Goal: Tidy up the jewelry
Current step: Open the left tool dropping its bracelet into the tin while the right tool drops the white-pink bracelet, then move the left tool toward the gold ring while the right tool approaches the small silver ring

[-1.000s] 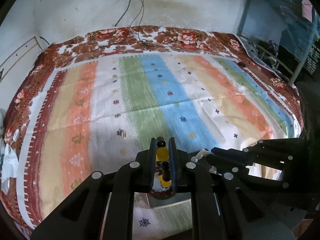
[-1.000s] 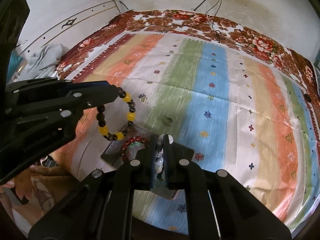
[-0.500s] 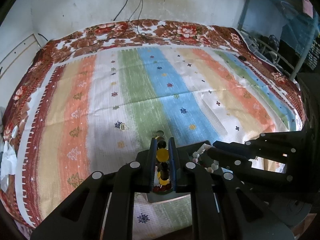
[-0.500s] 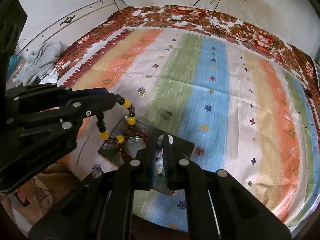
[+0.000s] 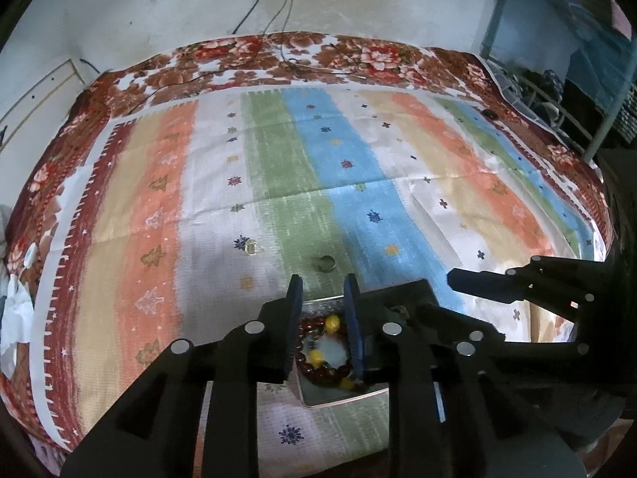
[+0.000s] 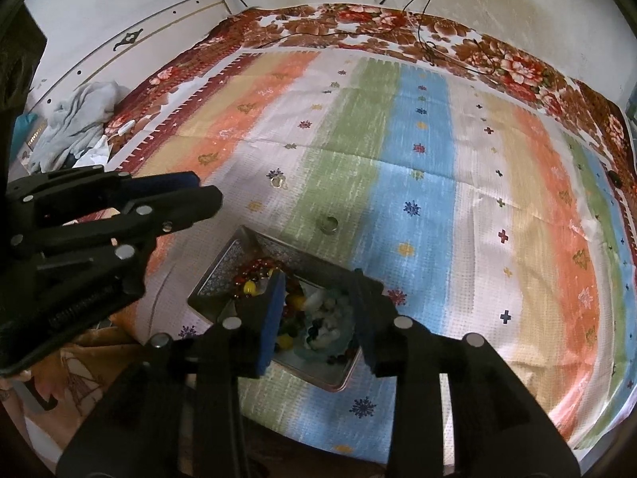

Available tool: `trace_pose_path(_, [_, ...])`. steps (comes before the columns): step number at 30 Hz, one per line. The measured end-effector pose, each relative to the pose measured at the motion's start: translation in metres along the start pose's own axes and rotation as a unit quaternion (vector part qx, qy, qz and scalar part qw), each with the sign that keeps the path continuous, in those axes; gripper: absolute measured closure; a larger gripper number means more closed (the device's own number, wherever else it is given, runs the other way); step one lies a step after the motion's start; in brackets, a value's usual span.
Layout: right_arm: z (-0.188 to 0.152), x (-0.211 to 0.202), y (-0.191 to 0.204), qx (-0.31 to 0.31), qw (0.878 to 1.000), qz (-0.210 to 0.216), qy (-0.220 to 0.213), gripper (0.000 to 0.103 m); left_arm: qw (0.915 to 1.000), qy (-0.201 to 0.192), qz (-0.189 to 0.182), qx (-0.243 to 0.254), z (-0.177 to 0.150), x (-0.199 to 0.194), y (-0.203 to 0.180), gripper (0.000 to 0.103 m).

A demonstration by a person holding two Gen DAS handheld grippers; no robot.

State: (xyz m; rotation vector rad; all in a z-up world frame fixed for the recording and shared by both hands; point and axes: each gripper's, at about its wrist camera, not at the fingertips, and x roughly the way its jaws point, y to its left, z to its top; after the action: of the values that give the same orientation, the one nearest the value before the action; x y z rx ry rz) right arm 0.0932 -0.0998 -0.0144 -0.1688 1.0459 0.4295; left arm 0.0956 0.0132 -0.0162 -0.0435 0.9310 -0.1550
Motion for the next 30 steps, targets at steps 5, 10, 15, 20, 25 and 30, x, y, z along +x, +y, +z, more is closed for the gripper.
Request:
trace_pose_path(5, [0.003,0.002,-0.008,0.011,1.000,-0.006,0.001,0.059,0.9999,0.003,0.006,-0.016,0.003,0.002,0.016,0.074])
trace_pose_path(10, [0.012,0.012,-0.015,0.015,1.000,-0.011,0.008,0.059,0.9992,0.017,0.021,-0.029,0.009,0.014,0.036,0.068])
trace_pose_path(15, [0.024,0.029,-0.019,0.011,0.999,-0.019,0.025,0.057,0.9984,0.035,0.032,-0.030,0.014,0.030,0.049,0.062])
trace_pose_path(20, [0.035,0.052,-0.028,0.013,0.999,-0.015,0.050,0.054,0.9966,0.062,0.036,-0.040,0.020,0.053,0.063,0.059])
trace_pose_path(25, [0.042,0.066,-0.027,0.005,0.998,-0.006,0.065,0.054,0.9956,0.077,0.032,-0.042,0.029,0.071,0.066,0.059])
trace_pose_path(30, [0.051,0.089,-0.024,-0.014,0.996,-0.018,0.085,0.054,0.9939,0.096,0.046,-0.028,0.037,0.096,0.066,0.058])
